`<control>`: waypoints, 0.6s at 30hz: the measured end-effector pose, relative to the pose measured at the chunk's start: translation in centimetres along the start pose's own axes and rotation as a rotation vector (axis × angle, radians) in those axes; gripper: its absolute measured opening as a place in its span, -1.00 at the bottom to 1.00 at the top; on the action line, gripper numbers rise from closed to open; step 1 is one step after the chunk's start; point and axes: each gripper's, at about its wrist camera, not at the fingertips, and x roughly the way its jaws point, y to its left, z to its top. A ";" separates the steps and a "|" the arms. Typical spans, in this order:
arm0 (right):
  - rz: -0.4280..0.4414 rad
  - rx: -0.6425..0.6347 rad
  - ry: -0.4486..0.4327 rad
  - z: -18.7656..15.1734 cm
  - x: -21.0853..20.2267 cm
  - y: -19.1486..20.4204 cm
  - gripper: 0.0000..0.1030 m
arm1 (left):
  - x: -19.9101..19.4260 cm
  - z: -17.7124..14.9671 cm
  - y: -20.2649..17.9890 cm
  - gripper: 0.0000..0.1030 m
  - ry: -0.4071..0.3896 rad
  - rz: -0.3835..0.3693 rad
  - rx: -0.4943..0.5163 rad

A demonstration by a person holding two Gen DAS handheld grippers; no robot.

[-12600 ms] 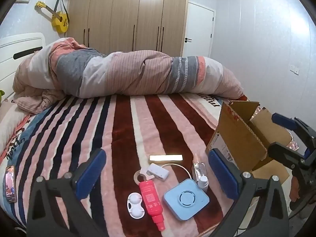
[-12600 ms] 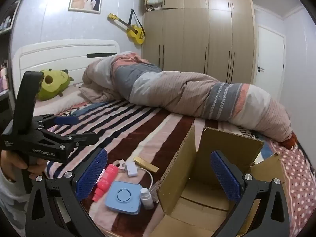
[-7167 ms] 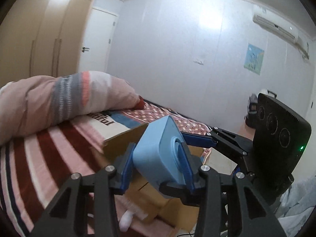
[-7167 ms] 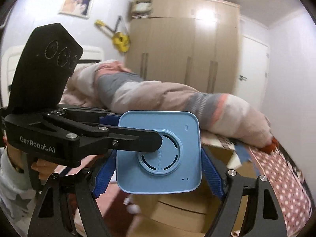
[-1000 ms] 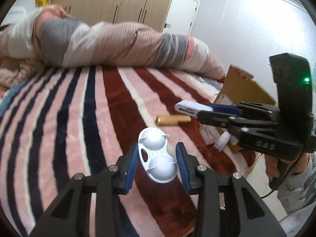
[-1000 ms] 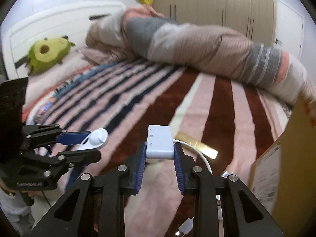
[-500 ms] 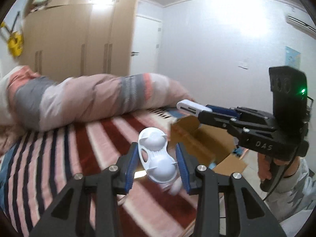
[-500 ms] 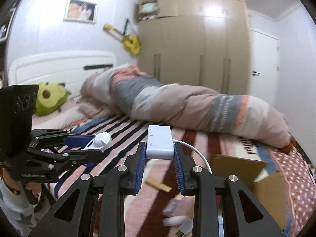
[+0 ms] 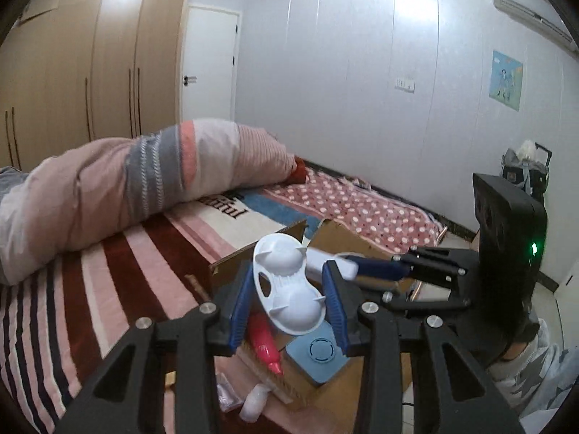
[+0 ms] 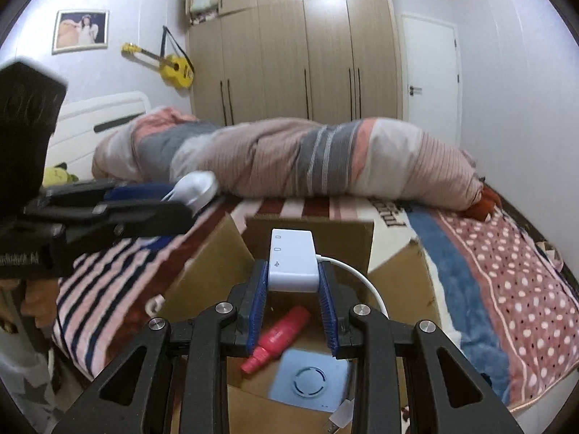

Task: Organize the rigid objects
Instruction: 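Carry both items into the box and open both grippers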

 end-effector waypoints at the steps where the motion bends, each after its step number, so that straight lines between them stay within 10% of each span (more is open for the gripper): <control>1: 0.009 -0.002 0.013 -0.2 0.5 -0.2 -0.54 | 0.9 0.3 0.2 -0.31 0.016 0.004 0.005; 18: 0.003 0.033 0.109 -1.9 3.9 -2.7 -0.25 | 6.3 -0.2 0.4 -0.19 0.127 0.027 -0.016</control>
